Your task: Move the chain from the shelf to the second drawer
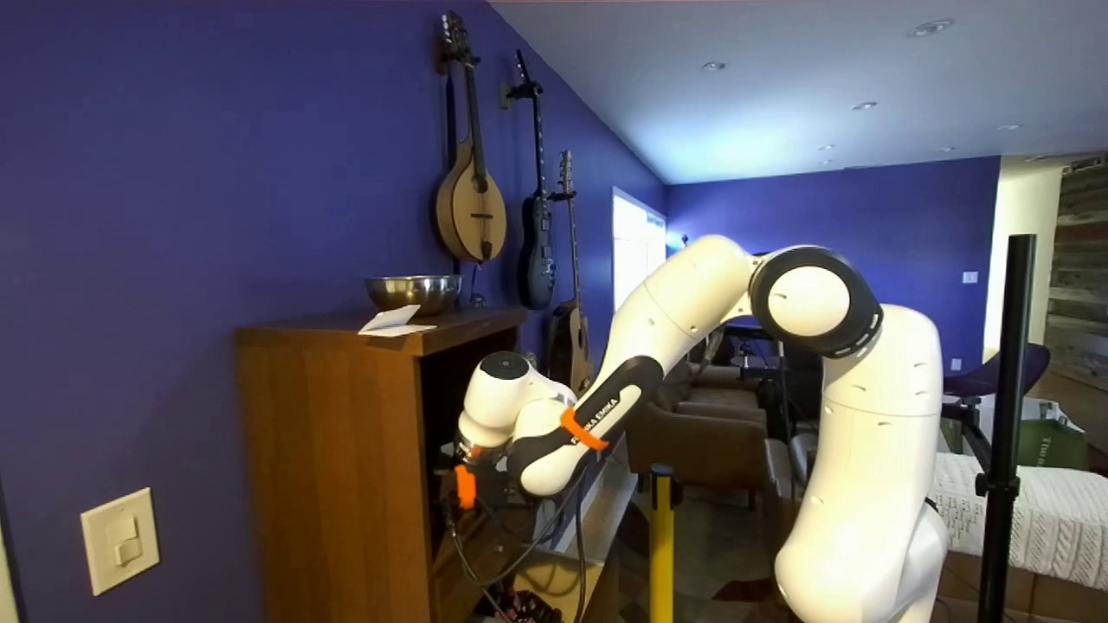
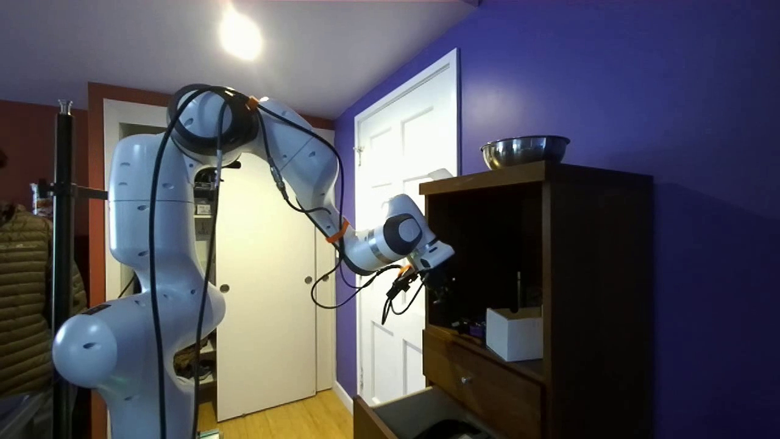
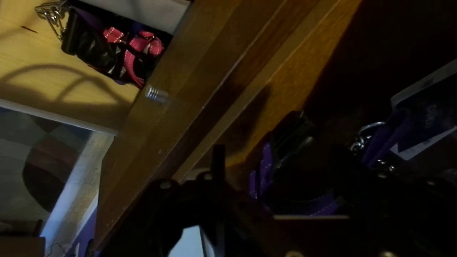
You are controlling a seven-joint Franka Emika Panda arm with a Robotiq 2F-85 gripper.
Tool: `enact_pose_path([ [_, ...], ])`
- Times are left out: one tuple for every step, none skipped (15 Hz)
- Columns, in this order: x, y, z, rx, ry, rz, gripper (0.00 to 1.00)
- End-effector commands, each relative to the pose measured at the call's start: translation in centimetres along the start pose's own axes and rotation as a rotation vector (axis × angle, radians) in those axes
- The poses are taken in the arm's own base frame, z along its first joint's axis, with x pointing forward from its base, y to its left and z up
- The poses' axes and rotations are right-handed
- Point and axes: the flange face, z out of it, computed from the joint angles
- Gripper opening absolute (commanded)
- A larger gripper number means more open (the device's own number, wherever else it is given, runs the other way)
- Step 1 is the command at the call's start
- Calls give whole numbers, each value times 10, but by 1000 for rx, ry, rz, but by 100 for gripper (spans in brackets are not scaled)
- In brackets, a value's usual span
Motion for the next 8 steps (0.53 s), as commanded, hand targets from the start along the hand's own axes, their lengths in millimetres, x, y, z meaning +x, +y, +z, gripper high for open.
enact_pose_path([
  [7,-12,16,-14,9,38,69],
  [7,-14,19,-17,12,41,54],
  [7,-16,22,-17,16,44,44],
  [8,-17,25,-17,20,45,37],
  [9,-19,26,-16,26,47,28],
  [11,-19,26,-19,37,46,22],
  [12,-20,27,-23,43,46,16],
  [13,-19,28,-27,49,41,8],
])
